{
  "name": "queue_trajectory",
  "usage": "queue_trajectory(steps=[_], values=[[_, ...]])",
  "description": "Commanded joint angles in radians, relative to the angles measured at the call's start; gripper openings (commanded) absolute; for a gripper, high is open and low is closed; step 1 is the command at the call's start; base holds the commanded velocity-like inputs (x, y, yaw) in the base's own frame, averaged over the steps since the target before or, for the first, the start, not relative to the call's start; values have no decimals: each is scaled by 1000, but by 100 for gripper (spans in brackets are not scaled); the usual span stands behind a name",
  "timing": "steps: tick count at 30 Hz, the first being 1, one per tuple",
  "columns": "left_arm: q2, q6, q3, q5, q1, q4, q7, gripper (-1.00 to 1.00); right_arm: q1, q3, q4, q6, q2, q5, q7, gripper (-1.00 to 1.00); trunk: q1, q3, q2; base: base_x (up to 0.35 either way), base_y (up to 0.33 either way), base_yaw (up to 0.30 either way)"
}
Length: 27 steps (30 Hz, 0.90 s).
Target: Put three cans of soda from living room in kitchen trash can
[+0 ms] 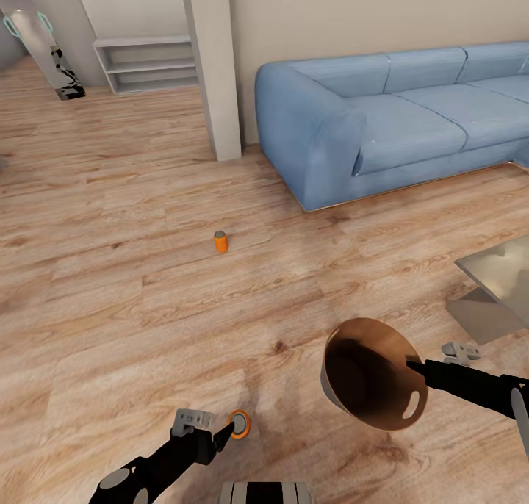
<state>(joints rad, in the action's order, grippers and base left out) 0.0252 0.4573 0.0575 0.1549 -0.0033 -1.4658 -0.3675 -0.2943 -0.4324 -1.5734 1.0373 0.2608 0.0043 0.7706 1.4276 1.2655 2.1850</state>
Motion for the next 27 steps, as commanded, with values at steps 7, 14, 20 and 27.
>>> queue_trajectory(steps=[7, 14, 20, 27], values=[[2, 0, 1, -1, 0, 2, 0, 100, 0, 1, 0, 10, 0, -27, 4, -100, 0, 0, 0, 0, 0, 0], [-14, 14, -1, 10, 31, -32, -12, 100, -2, -35, 0, -7, -5, 74, 15, -100, 0, 0, 0, 0, 0, 0], [-27, 10, -3, 45, 32, -51, -45, 100, -2, -71, 0, -38, 28, 200, 39, -100, 0, 0, 0, 0, 0, 0], [-40, 14, -9, 70, 32, -38, -62, 100, -2, -90, 11, -80, 27, 328, 45, -100, 0, 0, 0, 0, 0, 0]])
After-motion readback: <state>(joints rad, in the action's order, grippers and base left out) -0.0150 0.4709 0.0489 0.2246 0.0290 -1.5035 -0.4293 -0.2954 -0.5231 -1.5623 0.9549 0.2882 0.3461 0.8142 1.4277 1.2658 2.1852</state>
